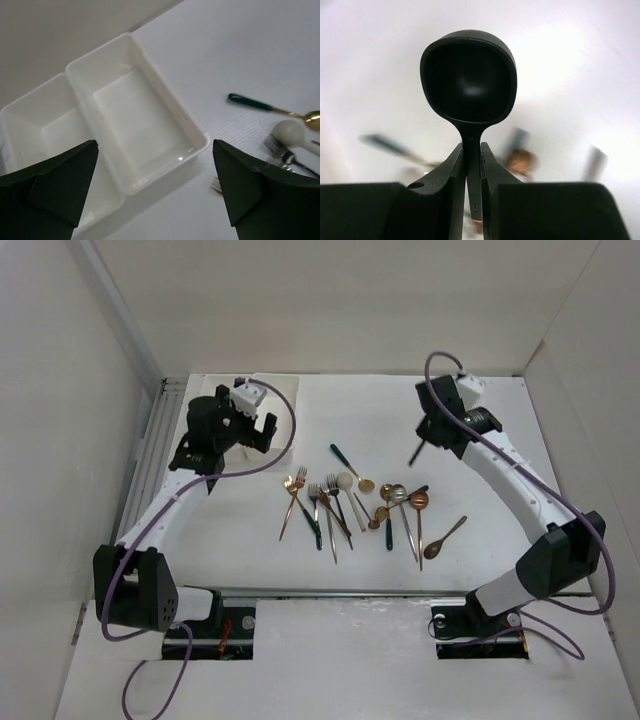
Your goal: Sort the eating utensils into containers
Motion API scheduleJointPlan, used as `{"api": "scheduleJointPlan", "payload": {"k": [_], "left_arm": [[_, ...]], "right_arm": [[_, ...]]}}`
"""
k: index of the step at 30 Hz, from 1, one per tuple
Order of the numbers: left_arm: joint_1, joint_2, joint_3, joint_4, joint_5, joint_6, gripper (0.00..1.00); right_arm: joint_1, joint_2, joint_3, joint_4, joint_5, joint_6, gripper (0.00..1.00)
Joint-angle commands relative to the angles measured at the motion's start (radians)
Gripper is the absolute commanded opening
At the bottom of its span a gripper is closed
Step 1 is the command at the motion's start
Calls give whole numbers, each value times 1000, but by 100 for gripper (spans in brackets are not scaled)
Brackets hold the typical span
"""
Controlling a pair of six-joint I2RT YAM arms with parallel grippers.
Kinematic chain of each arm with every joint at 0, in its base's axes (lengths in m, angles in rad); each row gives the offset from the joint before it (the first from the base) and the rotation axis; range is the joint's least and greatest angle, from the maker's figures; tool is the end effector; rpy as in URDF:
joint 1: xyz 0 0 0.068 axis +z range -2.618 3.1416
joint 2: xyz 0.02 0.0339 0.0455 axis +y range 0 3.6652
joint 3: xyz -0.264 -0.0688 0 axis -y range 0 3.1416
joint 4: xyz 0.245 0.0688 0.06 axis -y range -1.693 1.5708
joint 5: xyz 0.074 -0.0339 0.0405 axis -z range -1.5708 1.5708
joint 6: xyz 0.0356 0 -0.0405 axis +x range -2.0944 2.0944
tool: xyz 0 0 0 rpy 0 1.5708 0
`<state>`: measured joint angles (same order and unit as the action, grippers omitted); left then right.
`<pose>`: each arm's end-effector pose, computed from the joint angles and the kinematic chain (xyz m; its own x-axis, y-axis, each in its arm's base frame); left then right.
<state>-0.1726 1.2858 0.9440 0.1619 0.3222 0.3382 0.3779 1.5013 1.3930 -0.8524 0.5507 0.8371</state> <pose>0.2963 -0.0631 0.3220 -0.0104 0.3213 -0.9469 0.5017 0.8208 0.2730 0.2964 0.0976 0.3245 -0.5367 0.4679 -0.7022 0.5418 0.8290 0.1383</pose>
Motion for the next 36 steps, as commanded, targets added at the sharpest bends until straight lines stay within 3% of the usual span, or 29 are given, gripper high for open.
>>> {"api": "scheduleJointPlan", "payload": {"k": [1,2,5,6,9,14,18,22,23,27,28,31,33,35,36], "left_arm": [[-27,50,163,-56,280,-42,97],[-27,67,218,-56,337,-76,99],[-36,127,310,22,552,-256,99],[-36,141,334,40,595,-299,99],[-36,188,386,53,649,-410,99],[-45,271,417,71,687,-487,99],[-68,332,450,-10,670,-437,98],[-77,356,469,-71,605,-375,90],[-77,356,469,-71,591,-375,86],[-77,365,469,-39,557,-393,57],[-77,365,469,-18,548,-406,44],[-77,365,469,8,548,-439,26],[-77,365,469,8,548,-452,4],[-77,365,458,-7,532,-452,0],[-77,365,458,-18,497,-452,0]], "right_arm": [[98,54,181,253,-48,-283,0],[107,91,249,385,-143,-300,0],[157,242,386,565,-500,-336,0],[171,310,427,616,-535,-336,0],[202,378,553,638,-577,-336,0],[225,412,577,684,-659,-311,0],[236,422,586,693,-715,-271,0],[236,433,574,693,-736,-245,0],[236,433,563,693,-745,-236,0],[236,442,544,693,-796,-227,0],[245,451,534,693,-796,-214,0],[245,461,525,693,-796,-205,0],[245,471,525,693,-819,-205,0],[245,482,535,693,-844,-205,0],[245,494,547,693,-868,-205,7]]}}
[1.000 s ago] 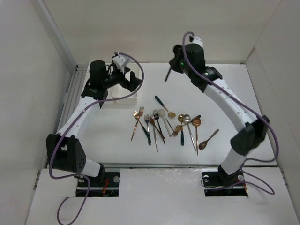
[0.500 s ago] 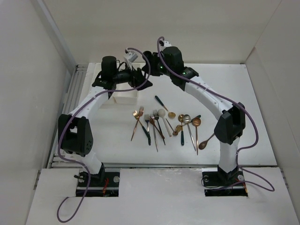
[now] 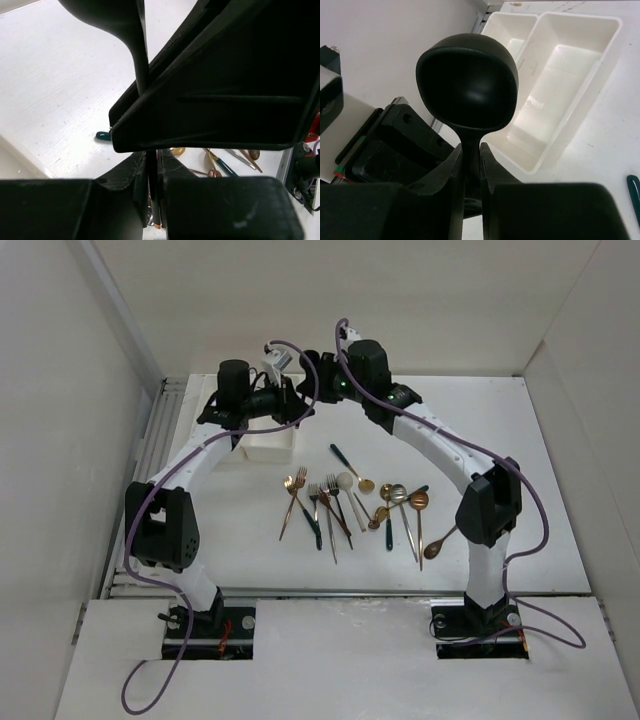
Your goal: Sort the eating utensils into containers
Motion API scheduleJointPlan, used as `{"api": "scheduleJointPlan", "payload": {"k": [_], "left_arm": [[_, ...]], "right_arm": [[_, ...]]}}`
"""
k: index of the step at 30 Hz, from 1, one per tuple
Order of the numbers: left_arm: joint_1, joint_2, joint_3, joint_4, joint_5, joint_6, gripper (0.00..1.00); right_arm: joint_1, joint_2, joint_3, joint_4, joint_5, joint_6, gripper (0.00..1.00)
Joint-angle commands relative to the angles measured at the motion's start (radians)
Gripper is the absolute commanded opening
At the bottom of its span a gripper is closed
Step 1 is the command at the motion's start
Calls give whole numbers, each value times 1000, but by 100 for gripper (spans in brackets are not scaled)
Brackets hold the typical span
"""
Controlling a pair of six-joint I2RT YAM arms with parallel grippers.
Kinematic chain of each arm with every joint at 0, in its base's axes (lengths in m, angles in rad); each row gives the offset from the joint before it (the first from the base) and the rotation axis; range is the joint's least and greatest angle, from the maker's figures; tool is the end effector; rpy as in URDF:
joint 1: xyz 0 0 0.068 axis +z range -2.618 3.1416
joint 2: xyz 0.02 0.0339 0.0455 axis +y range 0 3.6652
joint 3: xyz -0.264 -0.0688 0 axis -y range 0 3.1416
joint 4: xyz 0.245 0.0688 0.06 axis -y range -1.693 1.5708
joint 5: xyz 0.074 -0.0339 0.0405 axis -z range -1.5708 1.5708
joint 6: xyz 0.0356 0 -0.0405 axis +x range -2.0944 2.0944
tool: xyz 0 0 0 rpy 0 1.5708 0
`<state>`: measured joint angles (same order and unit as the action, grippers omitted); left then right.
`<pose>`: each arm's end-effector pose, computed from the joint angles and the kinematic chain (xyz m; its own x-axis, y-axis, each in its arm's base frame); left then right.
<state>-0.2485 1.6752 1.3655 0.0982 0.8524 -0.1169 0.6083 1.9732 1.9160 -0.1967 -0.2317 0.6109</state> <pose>0.3757 -0.1230 0.3381 -0.3042 -0.0020 -0.9526 0.8456 0.4598 -0.2710 0.3864 0.2791 0.3750 -0.5925 0.2677 -0.7598 -0.4868 0.6325 0.6025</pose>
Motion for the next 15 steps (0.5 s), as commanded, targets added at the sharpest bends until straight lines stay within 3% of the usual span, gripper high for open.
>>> {"api": "scheduleJointPlan", "payload": {"k": [1,3,4,5,7,10,12,15], "left_arm": [[-2,-34,27,26,-56,3,0],[26,-34,27,5,-154,-6,0],[41,-45,17,-9,-192,-6,0],[58,-45,17,-50,-234,-6,0],[115,-45,17,-109,-393,64,0],[190,21,79,-212,-617,144,0],[225,70,153,-247,-693,215,0],[262,182,250,-285,-768,317,0]], "right_arm": [[2,23,25,37,-98,21,20],[-25,23,25,23,-98,21,58],[-50,23,25,-1,-69,21,63],[-64,-6,14,-73,-32,21,74],[-93,-43,-18,-144,70,12,80],[-145,-137,-133,-253,139,-37,82],[-157,-196,-227,-340,215,-59,91],[-170,-241,-348,-436,267,-68,91]]}}
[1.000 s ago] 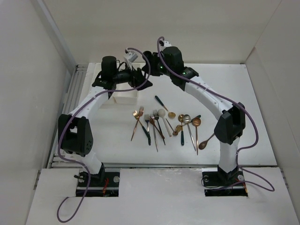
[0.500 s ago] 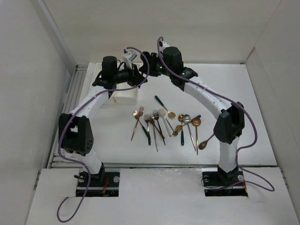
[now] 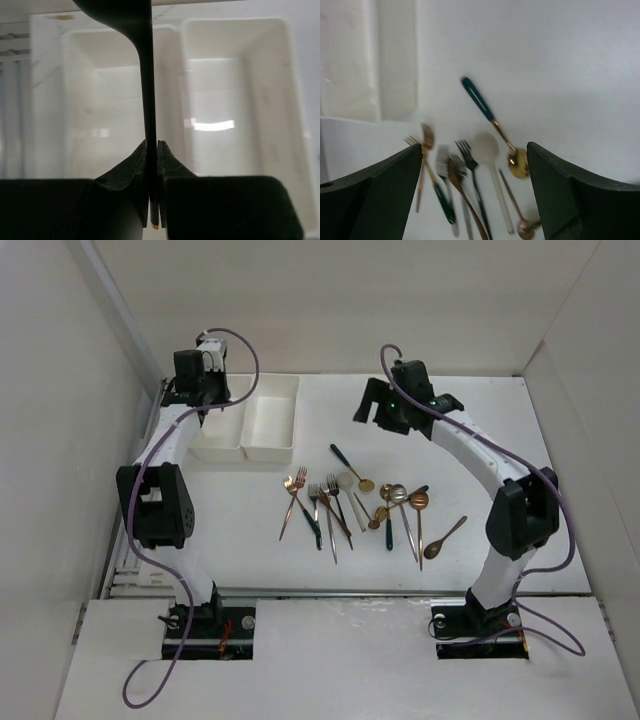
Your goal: Sort the eating utensils into containers
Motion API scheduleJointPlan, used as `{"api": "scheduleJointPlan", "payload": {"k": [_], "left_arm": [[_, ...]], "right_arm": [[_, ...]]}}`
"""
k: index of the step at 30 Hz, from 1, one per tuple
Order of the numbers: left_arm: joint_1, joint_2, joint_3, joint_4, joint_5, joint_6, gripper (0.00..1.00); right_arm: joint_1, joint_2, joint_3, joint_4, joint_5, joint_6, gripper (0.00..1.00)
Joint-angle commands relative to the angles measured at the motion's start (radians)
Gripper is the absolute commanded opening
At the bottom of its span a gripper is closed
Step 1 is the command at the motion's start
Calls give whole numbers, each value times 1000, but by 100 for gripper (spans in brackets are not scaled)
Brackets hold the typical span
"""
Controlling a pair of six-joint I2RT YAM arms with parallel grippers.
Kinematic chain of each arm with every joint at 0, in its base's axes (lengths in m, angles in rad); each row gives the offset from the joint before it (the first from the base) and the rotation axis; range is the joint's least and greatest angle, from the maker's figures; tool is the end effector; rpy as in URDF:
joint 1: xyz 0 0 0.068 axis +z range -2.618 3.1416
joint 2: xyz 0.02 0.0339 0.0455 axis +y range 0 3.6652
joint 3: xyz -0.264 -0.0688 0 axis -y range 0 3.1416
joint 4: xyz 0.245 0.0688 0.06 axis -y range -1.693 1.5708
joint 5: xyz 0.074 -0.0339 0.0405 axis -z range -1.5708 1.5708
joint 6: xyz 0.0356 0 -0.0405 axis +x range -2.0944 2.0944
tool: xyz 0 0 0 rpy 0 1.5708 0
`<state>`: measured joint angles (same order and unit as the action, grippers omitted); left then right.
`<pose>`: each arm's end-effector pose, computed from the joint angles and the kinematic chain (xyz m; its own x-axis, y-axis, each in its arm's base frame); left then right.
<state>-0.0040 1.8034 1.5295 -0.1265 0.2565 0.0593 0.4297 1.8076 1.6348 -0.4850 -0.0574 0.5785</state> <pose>0.4328 -0.0108 0.3196 -0.3750 0.0588 -0.9251 0.2602 0.9646 -0.0441 0.3812 0.1769 0.3201 -0.7153 0.2726 -0.6434 -0.0789 0.8833 0.4620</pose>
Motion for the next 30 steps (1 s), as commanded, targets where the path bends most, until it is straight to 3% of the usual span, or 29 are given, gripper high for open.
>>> {"api": "scheduleJointPlan", "payload": {"k": [1,5,6,9,16,17,18,19,20,23,30], "left_arm": [[18,79,96,-61,-187,166,0],[18,168,107,-47,-235,215,0],[18,168,107,-47,-235,224,0],[18,180,62,-22,-246,235,0],[18,109,-86,30,-246,261,0],[18,109,-98,30,-246,261,6],[18,109,-98,30,-246,261,18],[18,109,-98,15,-246,261,48],[18,109,-98,2,-256,261,56],[18,84,-98,13,-292,223,67],[18,70,93,-103,-348,119,68]], "right_arm": [[-3,-102,-100,-161,102,-35,89],[-28,-166,-260,-204,76,6,73],[-37,-178,-288,-213,85,6,62],[-37,-230,-404,-291,140,43,45],[-60,-310,-546,-391,225,132,44],[-83,-310,-579,-400,237,132,48],[-98,-310,-595,-400,237,132,51],[-114,-310,-607,-400,246,118,53],[-127,-310,-607,-411,257,118,53],[-128,-263,-598,-402,214,103,54],[-128,-205,-665,-319,153,83,48]]}}
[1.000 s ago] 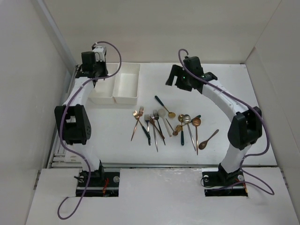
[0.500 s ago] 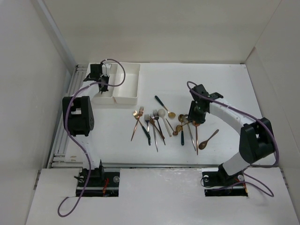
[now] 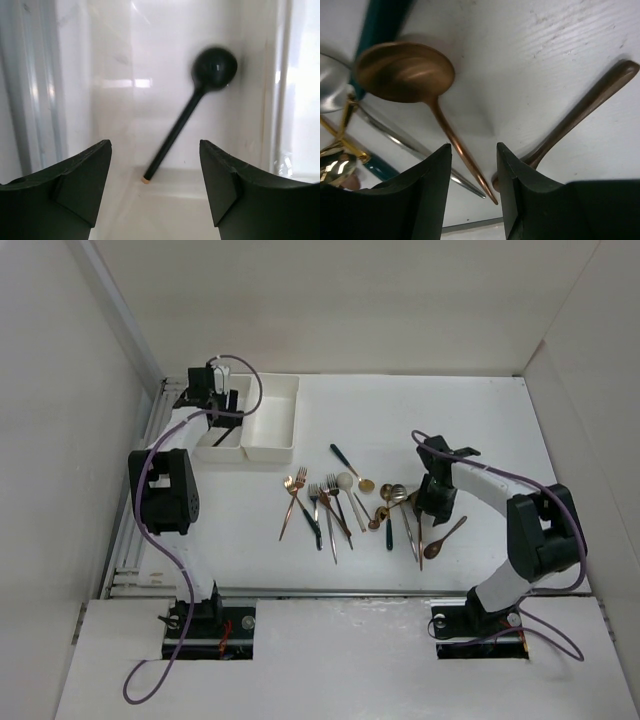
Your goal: Sort the eating utensils into containers
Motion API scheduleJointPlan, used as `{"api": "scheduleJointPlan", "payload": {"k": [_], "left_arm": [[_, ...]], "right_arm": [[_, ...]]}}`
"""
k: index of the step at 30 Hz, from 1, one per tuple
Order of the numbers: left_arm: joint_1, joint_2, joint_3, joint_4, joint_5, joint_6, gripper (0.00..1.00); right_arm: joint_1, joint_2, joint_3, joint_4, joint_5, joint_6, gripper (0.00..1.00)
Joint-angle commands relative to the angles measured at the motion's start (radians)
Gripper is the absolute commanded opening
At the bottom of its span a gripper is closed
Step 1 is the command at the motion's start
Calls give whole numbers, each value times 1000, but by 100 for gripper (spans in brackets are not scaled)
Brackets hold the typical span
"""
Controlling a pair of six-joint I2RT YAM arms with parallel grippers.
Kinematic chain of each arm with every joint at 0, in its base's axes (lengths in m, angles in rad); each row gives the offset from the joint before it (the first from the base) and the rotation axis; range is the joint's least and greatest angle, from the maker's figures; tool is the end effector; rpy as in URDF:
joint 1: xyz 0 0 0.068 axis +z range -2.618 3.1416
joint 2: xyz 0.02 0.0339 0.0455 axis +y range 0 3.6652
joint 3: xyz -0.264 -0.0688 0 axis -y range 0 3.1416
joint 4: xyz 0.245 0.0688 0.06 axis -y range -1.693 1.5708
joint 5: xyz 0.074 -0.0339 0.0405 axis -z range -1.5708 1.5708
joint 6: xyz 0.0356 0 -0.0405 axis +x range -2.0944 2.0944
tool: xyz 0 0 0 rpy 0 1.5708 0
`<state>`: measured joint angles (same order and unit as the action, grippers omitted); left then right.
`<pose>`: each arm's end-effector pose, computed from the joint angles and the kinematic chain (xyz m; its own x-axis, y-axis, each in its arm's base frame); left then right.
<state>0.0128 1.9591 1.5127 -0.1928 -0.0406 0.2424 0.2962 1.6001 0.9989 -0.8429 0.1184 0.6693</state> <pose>0.4547 0.0073 0.2408 -0.5900 0.2323 -0.7733 0.0991 0.9713 0.2161 0.2667 0.0770 0.1798 -0.9151 0.3649 -0.1718 0.3725 0.9279 -0.0135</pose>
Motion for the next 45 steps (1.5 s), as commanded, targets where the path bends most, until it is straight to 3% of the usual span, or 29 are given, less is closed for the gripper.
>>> {"api": "scheduleJointPlan", "payload": {"k": [1,6,11,14,20,21,24,26,29,32,36,45], "left_arm": [[1,-86,159,-51,-51,-64,68],[-8,-123,314,-97,-51,-64,70],[-30,-186,368,-67,10,27,81],[-39,-195,366,-95,115,41,90],[-126,-172,412,-325,459,110,85],[-157,-172,412,-347,575,110,85],[-207,-152,380,-375,747,86,84],[-231,-152,340,-332,879,16,88],[-258,-132,302,-214,1020,-92,91],[-292,-132,302,-166,1120,-114,97],[-306,-132,291,-142,1112,-103,100],[-315,-132,224,-103,909,-77,98]], "right_arm": [[6,12,-52,60,-35,-8,46],[6,105,-62,88,-31,1,34],[6,135,0,97,28,-8,0],[6,135,49,53,140,-8,0],[6,-6,338,-51,322,10,0],[6,-17,387,-51,331,-5,0],[35,-26,567,28,305,-54,0],[89,-3,670,146,244,-77,0],[174,82,784,292,158,-108,0],[222,217,914,318,45,-108,0],[254,307,1064,343,-43,-108,0],[273,316,1046,453,-207,-42,0]]}}
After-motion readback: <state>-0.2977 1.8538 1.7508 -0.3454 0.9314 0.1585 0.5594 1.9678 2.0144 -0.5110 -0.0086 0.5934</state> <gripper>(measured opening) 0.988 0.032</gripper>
